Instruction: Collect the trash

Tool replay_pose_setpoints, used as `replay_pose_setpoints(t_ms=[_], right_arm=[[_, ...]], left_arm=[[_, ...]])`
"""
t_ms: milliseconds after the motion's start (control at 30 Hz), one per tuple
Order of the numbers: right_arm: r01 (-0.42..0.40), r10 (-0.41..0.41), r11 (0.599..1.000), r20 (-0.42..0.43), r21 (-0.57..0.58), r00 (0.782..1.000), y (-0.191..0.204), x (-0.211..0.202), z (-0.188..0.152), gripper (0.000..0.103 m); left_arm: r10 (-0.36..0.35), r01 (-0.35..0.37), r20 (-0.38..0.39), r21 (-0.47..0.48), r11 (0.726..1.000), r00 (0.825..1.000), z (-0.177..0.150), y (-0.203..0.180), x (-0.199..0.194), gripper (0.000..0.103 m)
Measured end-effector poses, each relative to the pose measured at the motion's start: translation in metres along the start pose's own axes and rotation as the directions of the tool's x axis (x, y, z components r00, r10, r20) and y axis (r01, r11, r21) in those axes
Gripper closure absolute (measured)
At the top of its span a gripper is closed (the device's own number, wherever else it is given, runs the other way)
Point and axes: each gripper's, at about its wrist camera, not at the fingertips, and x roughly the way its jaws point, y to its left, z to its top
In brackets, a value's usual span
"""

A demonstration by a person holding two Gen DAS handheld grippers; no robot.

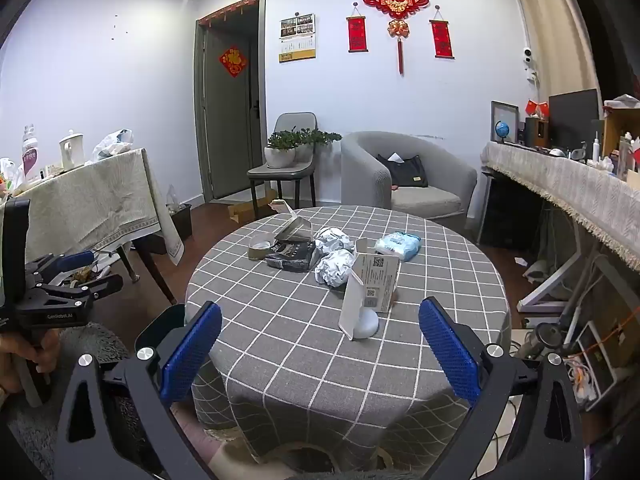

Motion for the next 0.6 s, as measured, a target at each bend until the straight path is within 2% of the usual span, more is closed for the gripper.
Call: replay_pose_setpoints(t_ms=[600], right_arm=[[-0.004, 0.004, 1.000, 0.001, 0.008, 1.000, -0.0004, 0.0001, -0.0004, 0.003]], left_arm=[[-0.001, 0.001, 0.001, 0.000, 1.000, 1.000, 0.0000, 0.0001, -0.0004, 0.004]])
